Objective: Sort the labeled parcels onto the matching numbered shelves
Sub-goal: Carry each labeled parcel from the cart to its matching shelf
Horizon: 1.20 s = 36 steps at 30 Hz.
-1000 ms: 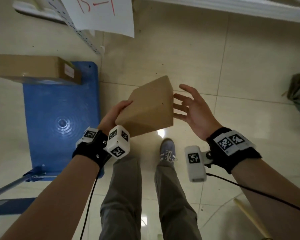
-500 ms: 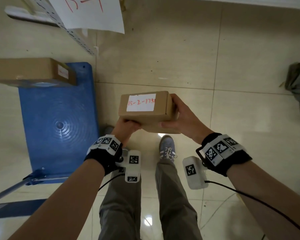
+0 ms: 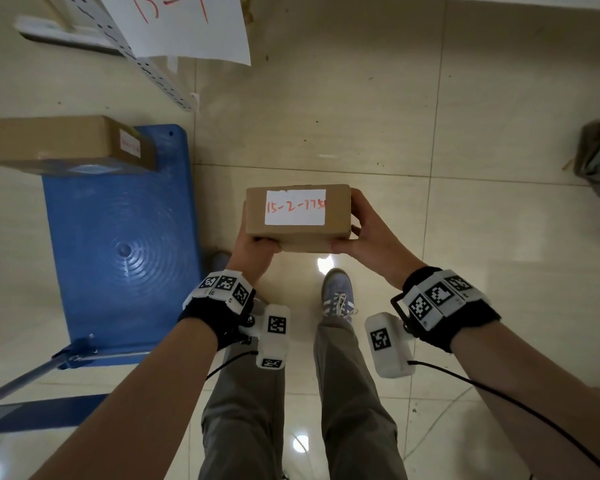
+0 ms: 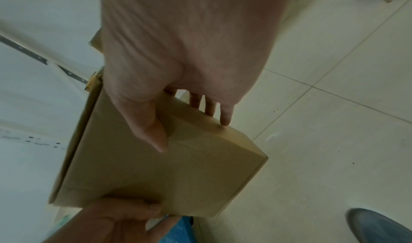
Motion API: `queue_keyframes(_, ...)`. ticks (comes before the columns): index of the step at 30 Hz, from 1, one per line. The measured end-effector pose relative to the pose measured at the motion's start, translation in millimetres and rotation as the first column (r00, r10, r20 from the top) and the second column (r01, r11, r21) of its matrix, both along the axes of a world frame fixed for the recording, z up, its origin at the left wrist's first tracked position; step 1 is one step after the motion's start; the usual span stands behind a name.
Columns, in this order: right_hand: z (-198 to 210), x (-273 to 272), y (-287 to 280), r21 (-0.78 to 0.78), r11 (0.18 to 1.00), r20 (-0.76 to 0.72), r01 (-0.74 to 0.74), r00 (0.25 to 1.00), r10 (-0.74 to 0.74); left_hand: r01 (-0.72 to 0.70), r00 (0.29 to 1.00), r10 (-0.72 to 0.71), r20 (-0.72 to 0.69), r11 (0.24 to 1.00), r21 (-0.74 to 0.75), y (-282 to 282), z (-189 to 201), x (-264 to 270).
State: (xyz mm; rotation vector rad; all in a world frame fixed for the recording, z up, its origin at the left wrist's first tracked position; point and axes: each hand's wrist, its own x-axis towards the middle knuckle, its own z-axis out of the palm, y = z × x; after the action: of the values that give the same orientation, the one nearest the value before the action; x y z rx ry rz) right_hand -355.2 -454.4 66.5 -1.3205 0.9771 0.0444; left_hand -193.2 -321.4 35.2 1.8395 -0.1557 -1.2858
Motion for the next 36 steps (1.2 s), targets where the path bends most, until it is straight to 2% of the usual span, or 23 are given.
queue_keyframes(11, 27, 1, -6, 0.116, 0.986, 0.023, 0.119, 0.992, -0.123, 0.046, 0.994, -0.045, 0.101, 0.999, -0.012, -7, 19, 7)
queue_keyframes(14, 45, 0, -10, 0.146, 0.979, 0.050, 0.144, 0.987, -0.153, 0.076, 0.981, -0.066, 0.180, 0.996, -0.050, -11, 39, 11)
queue_keyframes(18, 76, -2, -14, 0.233, 0.943, -0.036, 0.236, 0.971, -0.234, 0.059, 0.958, -0.029, 0.284, 0.994, -0.097, -18, 83, 11)
queue_keyframes(22, 131, -3, -35, 0.331, 0.893, -0.191, 0.305, 0.948, -0.253, 0.143, 0.909, -0.083, 0.409, 0.983, -0.116, -35, 137, 6)
queue_keyframes(26, 197, -5, -67, 0.301, 0.942, -0.219, 0.150, 0.972, -0.085, 0.250, 0.844, -0.185, 0.503, 0.966, -0.065, -58, 202, -10)
queue_keyframes(28, 234, -10, -81, 0.279, 0.953, -0.222, 0.118, 0.973, -0.056, 0.242, 0.884, -0.164, 0.438, 0.962, -0.129, -71, 233, -15)
queue_keyframes(31, 291, -15, -95, 0.279, 0.947, -0.183, 0.159, 0.977, -0.110, 0.198, 0.908, -0.075, 0.413, 0.944, -0.264, -85, 264, -17)
queue_keyframes(36, 383, -21, -108, 0.230, 0.932, -0.122, 0.279, 0.959, -0.256, 0.208, 0.895, -0.044, 0.443, 0.921, -0.330, -115, 354, -21)
